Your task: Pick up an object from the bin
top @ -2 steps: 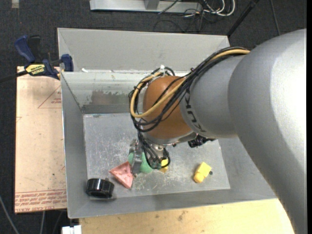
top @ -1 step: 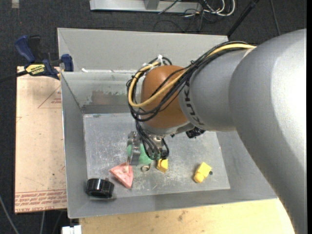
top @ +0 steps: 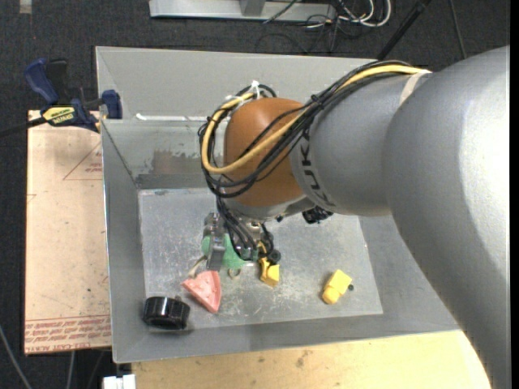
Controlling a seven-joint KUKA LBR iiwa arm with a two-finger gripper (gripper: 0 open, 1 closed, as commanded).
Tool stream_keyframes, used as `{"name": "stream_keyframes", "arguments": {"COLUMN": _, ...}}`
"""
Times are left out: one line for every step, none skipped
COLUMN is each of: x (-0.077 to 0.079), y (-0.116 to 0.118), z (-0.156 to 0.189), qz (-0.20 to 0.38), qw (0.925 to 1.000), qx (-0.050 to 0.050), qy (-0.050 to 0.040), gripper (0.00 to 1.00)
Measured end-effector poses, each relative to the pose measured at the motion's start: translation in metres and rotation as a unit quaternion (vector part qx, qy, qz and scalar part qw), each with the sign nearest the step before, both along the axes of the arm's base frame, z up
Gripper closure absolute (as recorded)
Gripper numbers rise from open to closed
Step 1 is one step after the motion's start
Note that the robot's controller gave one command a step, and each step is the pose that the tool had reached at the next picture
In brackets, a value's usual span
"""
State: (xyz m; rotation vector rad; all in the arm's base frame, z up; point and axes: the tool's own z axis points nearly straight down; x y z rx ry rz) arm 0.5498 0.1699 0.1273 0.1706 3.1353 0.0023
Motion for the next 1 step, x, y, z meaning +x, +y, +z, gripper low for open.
{"name": "stream_keyframes", "arguments": {"x": 0.0007, "y": -0.0061, "z": 0.0608, "qz": -0.001, "qw": 1.0000, "qx": 0.000, "qy": 0.0022, "gripper": 1.00}}
